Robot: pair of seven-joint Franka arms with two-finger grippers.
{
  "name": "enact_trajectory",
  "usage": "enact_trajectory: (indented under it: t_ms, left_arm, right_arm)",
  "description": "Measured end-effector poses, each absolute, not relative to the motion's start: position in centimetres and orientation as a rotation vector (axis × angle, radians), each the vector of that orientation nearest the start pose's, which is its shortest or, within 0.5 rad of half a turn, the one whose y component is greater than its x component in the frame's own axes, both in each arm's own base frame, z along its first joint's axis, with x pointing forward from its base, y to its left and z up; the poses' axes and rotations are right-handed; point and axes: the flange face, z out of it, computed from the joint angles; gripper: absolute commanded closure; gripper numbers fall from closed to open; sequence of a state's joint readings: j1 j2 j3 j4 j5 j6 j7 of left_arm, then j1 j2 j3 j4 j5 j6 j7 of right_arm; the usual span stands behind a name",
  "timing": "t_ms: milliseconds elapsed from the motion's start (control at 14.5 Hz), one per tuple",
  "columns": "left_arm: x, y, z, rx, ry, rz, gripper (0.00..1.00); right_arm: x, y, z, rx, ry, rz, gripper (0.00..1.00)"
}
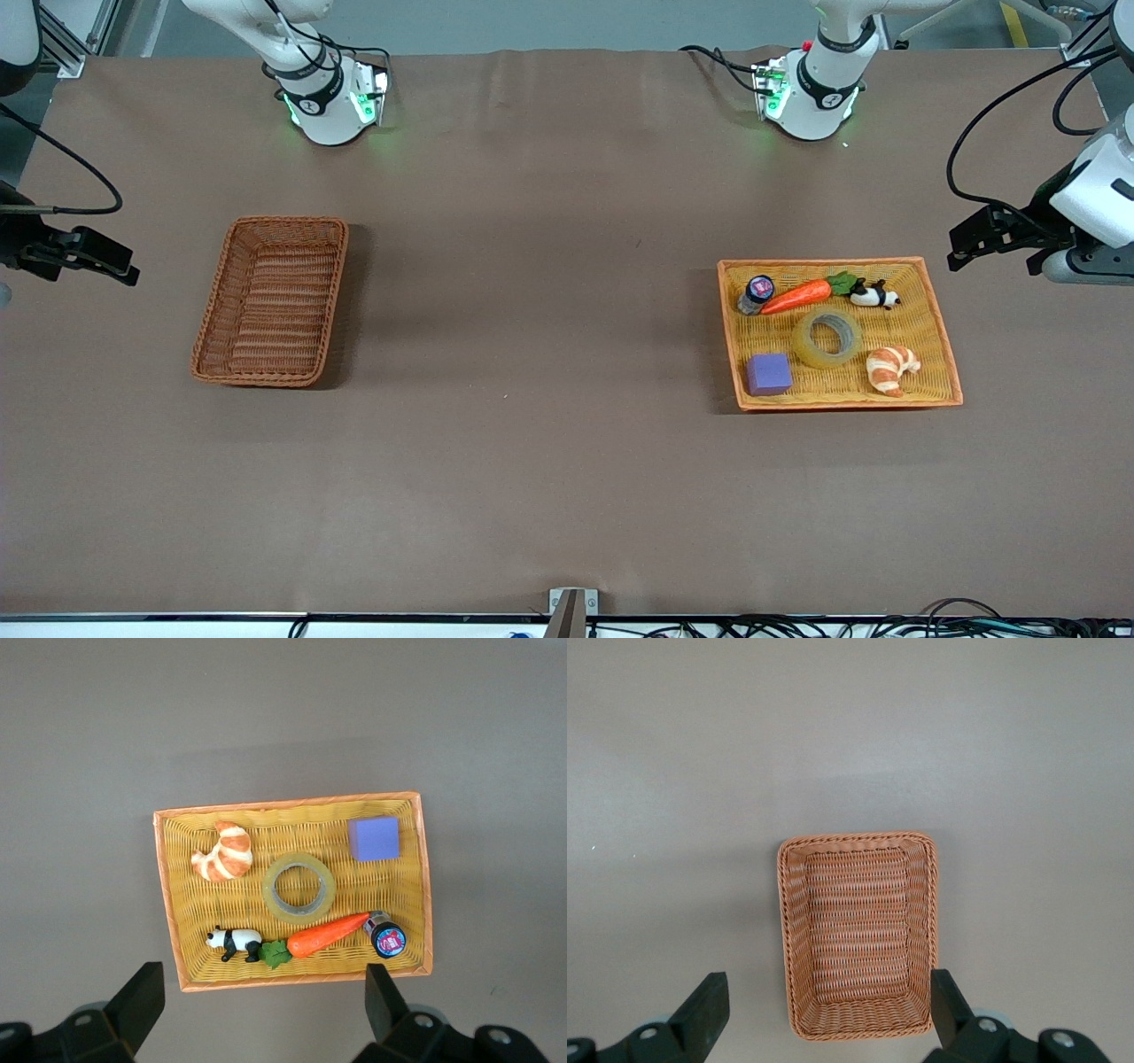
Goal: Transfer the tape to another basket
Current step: 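Reach the left gripper down to the clear yellow tape roll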
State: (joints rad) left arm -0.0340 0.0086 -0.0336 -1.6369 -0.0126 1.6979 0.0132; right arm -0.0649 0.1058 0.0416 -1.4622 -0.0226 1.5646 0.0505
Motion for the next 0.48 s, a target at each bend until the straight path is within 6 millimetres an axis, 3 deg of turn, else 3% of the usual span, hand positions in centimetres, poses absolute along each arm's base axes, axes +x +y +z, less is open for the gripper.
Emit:
enact_trajectory:
  t_ms: [481]
  left_arm:
    - [56.7,-4.0,61.5,-3.151,0.127,-0.131,0.0]
  right_arm:
    - [58.7,-1.7,61.5,-3.158,0.117,0.005,0.0]
